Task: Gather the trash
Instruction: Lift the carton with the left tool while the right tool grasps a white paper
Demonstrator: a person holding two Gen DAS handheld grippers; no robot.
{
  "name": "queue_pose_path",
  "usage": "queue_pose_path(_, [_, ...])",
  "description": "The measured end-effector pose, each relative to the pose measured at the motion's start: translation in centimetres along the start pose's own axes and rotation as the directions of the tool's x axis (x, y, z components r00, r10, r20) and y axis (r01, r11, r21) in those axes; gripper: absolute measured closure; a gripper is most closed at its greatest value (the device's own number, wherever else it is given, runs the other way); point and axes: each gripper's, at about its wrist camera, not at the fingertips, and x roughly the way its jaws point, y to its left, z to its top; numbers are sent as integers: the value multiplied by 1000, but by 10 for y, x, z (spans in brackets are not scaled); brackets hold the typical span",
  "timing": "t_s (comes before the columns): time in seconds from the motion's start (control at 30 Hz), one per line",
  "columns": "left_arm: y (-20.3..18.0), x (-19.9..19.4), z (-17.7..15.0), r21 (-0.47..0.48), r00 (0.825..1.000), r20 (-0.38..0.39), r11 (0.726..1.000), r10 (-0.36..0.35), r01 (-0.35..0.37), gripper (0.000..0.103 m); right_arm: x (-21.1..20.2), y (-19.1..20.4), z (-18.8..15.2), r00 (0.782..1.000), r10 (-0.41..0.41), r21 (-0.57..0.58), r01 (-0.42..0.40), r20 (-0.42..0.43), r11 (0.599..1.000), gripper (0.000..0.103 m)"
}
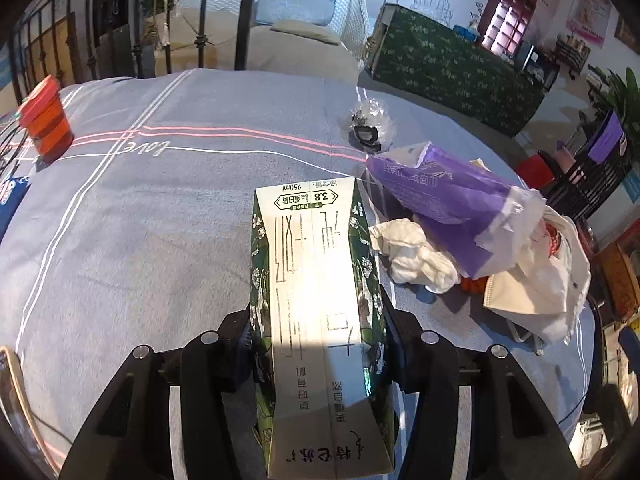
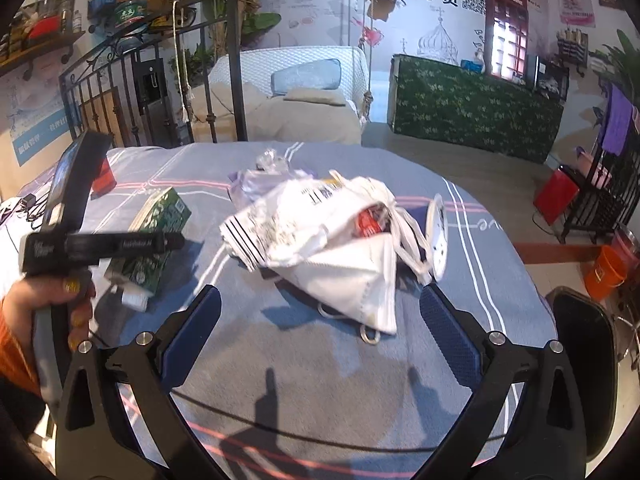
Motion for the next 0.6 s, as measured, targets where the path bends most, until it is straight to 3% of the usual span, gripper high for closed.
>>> queue_pose_path(0.2, [0, -14, -14, -8, 1000, 15, 1000, -11, 12, 51, 15, 31, 16, 999, -26, -81, 29, 35, 996, 5])
queue_pose_path(0.4, [6, -21, -28, -8, 1000, 9, 1000, -27, 27, 51, 37, 37, 30, 987, -144, -123, 153, 76, 981, 21])
queue_pose_path(0.5, [7, -20, -32, -8, 999, 4, 999, -43, 43, 51, 42, 32, 35, 974, -208, -126, 219, 91, 968, 40])
queue_pose_path(0.57, [5, -20, -35, -4, 999, 1, 999, -52, 52, 51, 39, 25, 36, 969, -225, -98, 234, 99, 967, 62])
queue_pose_path(0.6, [2, -20, -38, 0, 999, 0, 999, -53, 53, 51, 37, 21, 36, 971, -218, -86, 227, 102, 970, 68])
